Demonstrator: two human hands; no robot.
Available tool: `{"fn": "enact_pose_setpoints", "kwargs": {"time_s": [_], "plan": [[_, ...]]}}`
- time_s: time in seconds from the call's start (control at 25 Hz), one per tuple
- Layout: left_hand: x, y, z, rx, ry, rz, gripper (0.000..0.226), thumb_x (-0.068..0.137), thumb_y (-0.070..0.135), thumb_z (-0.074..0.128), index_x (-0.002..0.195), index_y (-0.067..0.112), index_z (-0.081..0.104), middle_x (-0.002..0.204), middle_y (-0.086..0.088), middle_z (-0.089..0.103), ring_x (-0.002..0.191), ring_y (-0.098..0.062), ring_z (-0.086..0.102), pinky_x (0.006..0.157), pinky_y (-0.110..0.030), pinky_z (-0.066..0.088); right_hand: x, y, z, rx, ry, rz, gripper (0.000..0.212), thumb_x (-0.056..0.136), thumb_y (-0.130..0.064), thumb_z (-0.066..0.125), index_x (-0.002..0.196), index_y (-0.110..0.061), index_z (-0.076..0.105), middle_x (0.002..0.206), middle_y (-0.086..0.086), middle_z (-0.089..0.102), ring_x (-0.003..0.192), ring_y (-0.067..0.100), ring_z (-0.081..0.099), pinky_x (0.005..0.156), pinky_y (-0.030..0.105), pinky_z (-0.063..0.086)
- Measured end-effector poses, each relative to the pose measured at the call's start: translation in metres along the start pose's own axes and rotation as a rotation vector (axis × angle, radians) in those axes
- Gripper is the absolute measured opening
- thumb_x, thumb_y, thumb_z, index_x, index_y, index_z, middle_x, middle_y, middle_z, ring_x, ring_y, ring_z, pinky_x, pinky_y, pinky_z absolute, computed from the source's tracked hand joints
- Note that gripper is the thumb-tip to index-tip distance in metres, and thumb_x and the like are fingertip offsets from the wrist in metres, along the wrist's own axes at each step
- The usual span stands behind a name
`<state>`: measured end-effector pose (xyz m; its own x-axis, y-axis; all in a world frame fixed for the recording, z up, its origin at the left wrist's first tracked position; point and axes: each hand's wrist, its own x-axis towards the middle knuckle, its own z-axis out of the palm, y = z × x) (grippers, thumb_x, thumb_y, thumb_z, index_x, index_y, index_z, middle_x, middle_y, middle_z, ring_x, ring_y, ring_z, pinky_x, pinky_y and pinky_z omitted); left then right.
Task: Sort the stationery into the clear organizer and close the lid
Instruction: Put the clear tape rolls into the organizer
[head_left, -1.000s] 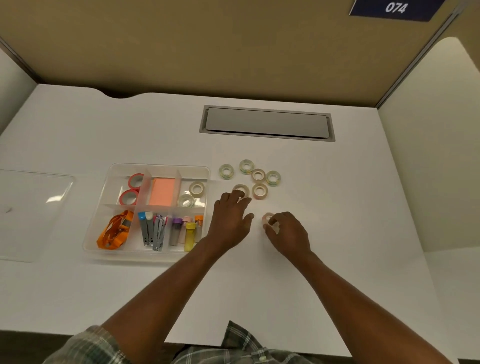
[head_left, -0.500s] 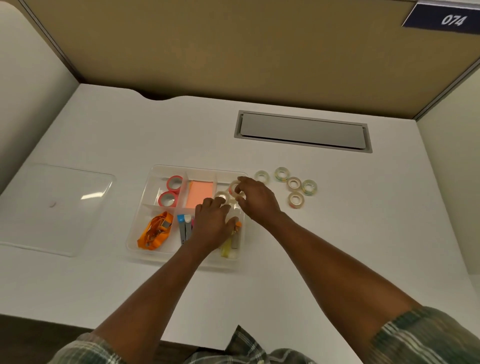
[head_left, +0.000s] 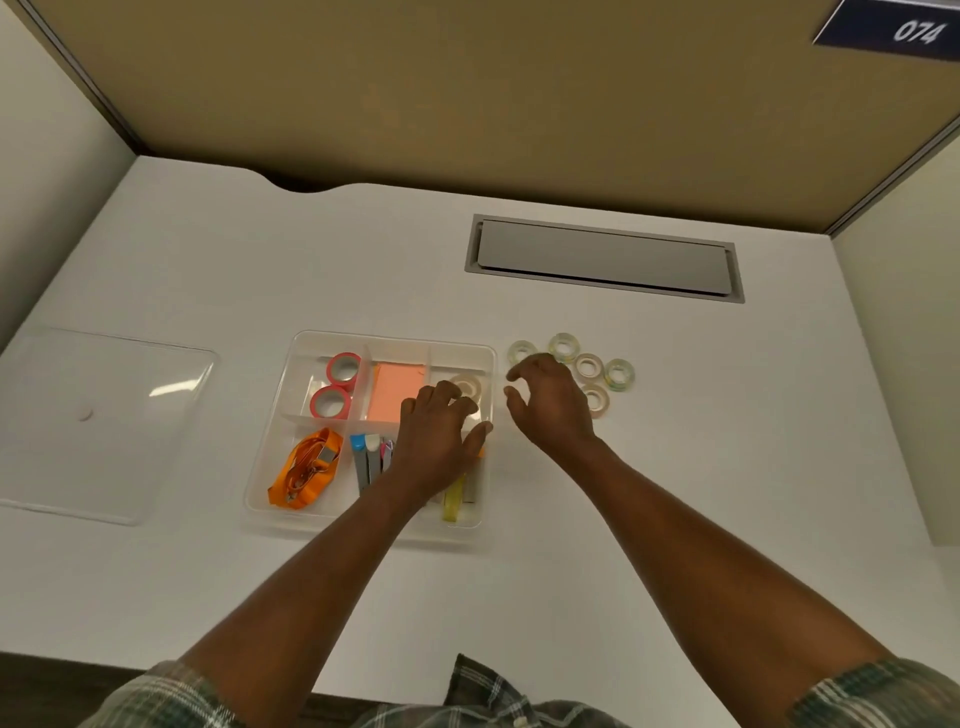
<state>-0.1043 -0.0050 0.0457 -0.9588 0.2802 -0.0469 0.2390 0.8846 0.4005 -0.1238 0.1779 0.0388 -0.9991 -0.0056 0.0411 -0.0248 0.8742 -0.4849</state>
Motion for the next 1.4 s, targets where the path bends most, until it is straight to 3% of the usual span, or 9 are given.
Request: {"fn": "enact_pose_setpoints", "kwargs": {"time_s": [0.2,0.32,0.48,0.64,0.8,1.0,1.2,1.32,1.4], "plan": [[0.022,0.041,0.009,-0.008,0.085,0.15,0.033,0.086,0.043,0.06,0.105,0.018,0.069,0.112,-0.005,0.062,0.104,-0.028,0.057,0.084,-0.042,0.041,-0.032,0.058,-0.007,-0.236,-0.106,0.142,0.044,0.088,-0.029,0.063,0.129,-0.013,0.06,0.139,0.008,0.056,0.122,0.033,0.052,0.091,0.044,0.048],[0.037,0.069,0.021,0.011,0.048,0.219,0.034,0.086,0.041,0.062,0.11,0.016,0.068,0.113,-0.005,0.062,0.102,-0.029,0.057,0.082,-0.041,0.04,-0.052,0.08,-0.009,-0.325,-0.206,0.144,0.05,0.088,-0.028,0.061,0.135,-0.014,0.054,0.138,0.006,0.056,0.114,0.032,0.054,0.084,0.042,0.049],[0.059,0.1,0.048,0.117,-0.139,0.257,0.044,0.088,0.043,0.058,0.124,0.016,0.06,0.129,-0.006,0.056,0.113,-0.029,0.052,0.087,-0.042,0.039,-0.074,0.099,-0.017,-0.268,-0.161,0.136,0.047,0.083,-0.021,0.067,0.129,-0.013,0.059,0.125,0.008,0.064,0.101,0.034,0.058,0.073,0.041,0.051],[0.081,0.122,0.076,0.282,-0.295,0.308,0.053,0.091,0.043,0.054,0.134,0.013,0.05,0.157,-0.009,0.03,0.126,-0.032,0.044,0.097,-0.044,0.037,-0.101,0.116,-0.025,-0.249,-0.109,0.108,0.048,0.074,-0.013,0.072,0.121,-0.011,0.06,0.117,0.008,0.065,0.086,0.032,0.062,0.06,0.039,0.053],[0.099,0.135,0.088,0.327,-0.372,0.268,0.056,0.092,0.045,0.051,0.138,0.013,0.046,0.161,-0.01,0.019,0.127,-0.034,0.042,0.1,-0.045,0.036,-0.125,0.131,-0.032,-0.213,-0.101,0.125,0.051,0.078,-0.014,0.068,0.128,-0.013,0.057,0.11,0.005,0.064,0.089,0.028,0.059,0.06,0.036,0.052],[0.093,0.139,0.097,0.304,-0.365,0.223,0.051,0.091,0.045,0.052,0.132,0.013,0.052,0.15,-0.012,0.037,0.117,-0.035,0.048,0.098,-0.043,0.039,-0.139,0.14,-0.039,-0.222,-0.127,0.149,0.052,0.08,-0.02,0.072,0.13,-0.014,0.058,0.105,0.005,0.064,0.092,0.028,0.059,0.059,0.034,0.05],[0.054,0.14,0.098,0.17,-0.388,0.18,0.049,0.09,0.044,0.057,0.128,0.013,0.059,0.143,-0.011,0.044,0.117,-0.034,0.048,0.098,-0.042,0.043,-0.142,0.139,-0.039,-0.179,-0.164,0.192,0.051,0.088,-0.023,0.067,0.136,-0.016,0.052,0.114,0.006,0.06,0.108,0.027,0.053,0.069,0.037,0.052],[0.027,0.137,0.091,0.066,-0.391,0.171,0.048,0.091,0.041,0.058,0.13,0.014,0.06,0.139,-0.01,0.047,0.116,-0.032,0.049,0.098,-0.04,0.044,-0.139,0.139,-0.039,-0.07,-0.147,0.264,0.052,0.09,-0.026,0.063,0.14,-0.018,0.05,0.116,0.003,0.062,0.114,0.026,0.052,0.08,0.038,0.053],[0.012,0.135,0.081,-0.025,-0.343,0.175,0.048,0.09,0.04,0.06,0.131,0.015,0.06,0.136,-0.009,0.05,0.114,-0.03,0.05,0.097,-0.038,0.044,-0.132,0.135,-0.042,0.092,-0.071,0.35,0.048,0.089,-0.028,0.067,0.135,-0.02,0.056,0.111,0.001,0.068,0.107,0.023,0.059,0.086,0.037,0.053]]}}
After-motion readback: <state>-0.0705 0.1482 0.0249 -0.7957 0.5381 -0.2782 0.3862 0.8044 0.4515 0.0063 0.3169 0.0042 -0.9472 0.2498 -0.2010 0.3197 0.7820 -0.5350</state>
